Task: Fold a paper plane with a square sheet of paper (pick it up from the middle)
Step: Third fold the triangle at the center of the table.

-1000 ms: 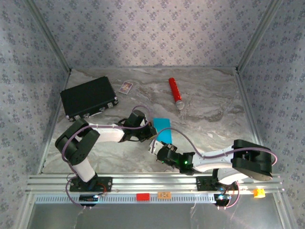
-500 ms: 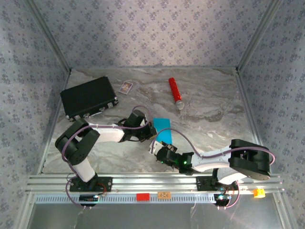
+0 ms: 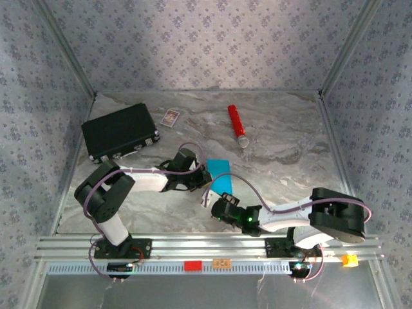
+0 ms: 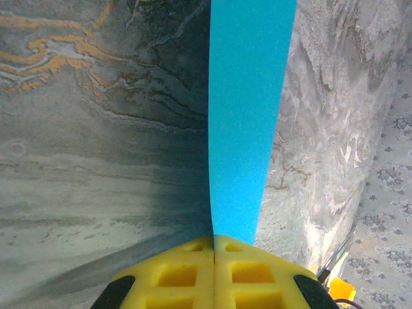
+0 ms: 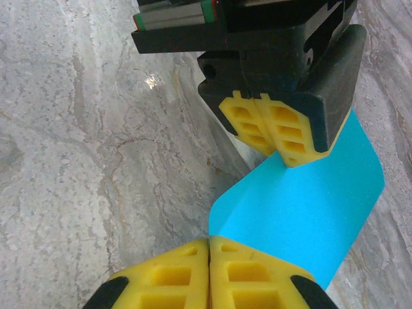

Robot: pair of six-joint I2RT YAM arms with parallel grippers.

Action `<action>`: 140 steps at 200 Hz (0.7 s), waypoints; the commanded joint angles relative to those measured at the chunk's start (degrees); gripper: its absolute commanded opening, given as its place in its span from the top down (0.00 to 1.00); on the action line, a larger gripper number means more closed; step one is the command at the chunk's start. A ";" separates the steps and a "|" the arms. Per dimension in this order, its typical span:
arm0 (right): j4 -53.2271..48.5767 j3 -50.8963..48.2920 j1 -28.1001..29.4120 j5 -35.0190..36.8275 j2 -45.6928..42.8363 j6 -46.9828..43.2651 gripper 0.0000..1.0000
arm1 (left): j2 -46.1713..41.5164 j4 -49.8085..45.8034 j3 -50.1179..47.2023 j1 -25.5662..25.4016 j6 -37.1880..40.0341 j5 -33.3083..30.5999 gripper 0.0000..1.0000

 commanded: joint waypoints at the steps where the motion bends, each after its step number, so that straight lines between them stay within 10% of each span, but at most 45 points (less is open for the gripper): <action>1: -1.53 0.23 -0.07 1.41 -0.64 1.31 0.94 | -1.84 0.41 -0.73 0.21 -0.21 0.09 0.95; 140: -1.67 -1.07 -10.78 -22.21 -6.94 12.02 1.00 | -14.35 -15.78 -0.03 1.68 7.61 -11.10 0.51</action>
